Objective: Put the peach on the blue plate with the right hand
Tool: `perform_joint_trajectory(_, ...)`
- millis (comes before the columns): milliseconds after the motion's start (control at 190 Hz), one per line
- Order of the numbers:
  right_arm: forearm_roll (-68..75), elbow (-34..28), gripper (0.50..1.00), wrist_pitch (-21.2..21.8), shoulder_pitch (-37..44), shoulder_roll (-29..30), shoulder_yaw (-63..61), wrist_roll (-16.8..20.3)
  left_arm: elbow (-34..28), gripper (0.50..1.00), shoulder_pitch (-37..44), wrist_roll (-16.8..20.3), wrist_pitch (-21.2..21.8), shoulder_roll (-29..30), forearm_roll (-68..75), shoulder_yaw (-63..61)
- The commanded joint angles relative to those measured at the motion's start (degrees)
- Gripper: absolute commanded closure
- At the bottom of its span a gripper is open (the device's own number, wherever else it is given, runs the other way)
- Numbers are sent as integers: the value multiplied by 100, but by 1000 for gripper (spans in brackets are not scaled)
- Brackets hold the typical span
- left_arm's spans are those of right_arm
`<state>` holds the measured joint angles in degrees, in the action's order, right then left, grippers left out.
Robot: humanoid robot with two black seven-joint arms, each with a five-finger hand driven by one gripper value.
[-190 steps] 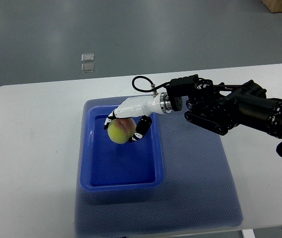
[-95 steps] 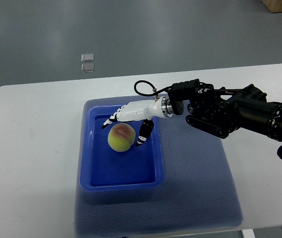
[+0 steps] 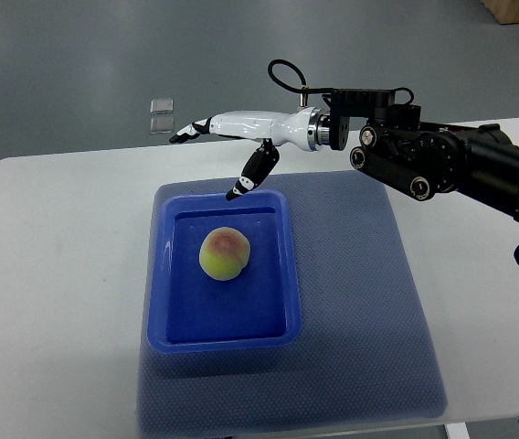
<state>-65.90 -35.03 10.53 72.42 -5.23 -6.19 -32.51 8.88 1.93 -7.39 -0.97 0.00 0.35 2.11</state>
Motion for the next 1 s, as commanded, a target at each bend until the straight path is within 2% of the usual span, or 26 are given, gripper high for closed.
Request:
perform_joint_trajectory(0, 876, 5, 587, -69, -324, -259, -550, 552, 0, 500, 0, 1, 0, 0, 0, 0)
perform_joint_trajectory(47, 1254, 14, 587, -77, -553, -400, -839, 737, 0, 500, 0, -8, 0, 0, 0, 0)
perform_joint_trajectory(95, 1255, 14, 587, -77, -554, -400, -840, 737, 0, 500, 0, -8, 0, 0, 0, 0)
perform_joint_trajectory(100, 1655, 23, 587, -138, -815, -531, -1188, 990, 0, 500, 0, 0, 0, 0, 0, 0)
perform_joint_trajectory(131, 1843, 40, 587, -200, -966, -576, -1402, 1132, 0, 500, 0, 1, 0, 0, 0, 0)
perform_joint_trajectory(215, 1975, 58, 587, -280, -1099, -611, -1578, 1221, 0, 500, 0, 1, 0, 0, 0, 0)
perform_joint_trajectory(221, 2141, 102, 587, -410, -1281, -672, -1831, 1299, 0, 500, 0, 1, 0, 0, 0, 0)
perform_joint_trajectory(446, 2766, 374, 587, -543, -1758, -839, -2413, 1344, 0, 500, 0, 1, 0, 0, 0, 9)
perform_joint_trajectory(452, 3114, 488, 587, -543, -1853, -839, -2535, 1352, 0, 500, 0, 1, 0, 0, 0, 9)
perform_joint_trajectory(572, 4119, 664, 587, -534, -1995, -848, -2598, 1432, 0, 500, 0, 1, 0, 0, 0, 0)
perform_joint_trajectory(751, 5368, 664, 587, -473, -2197, -927, -2598, 1634, 0, 500, 0, 1, 0, 0, 0, 0)
perform_joint_trajectory(992, 6212, 656, 585, -438, -2329, -927, -2633, 1634, 0, 500, 0, 1, 0, 0, 0, 0)
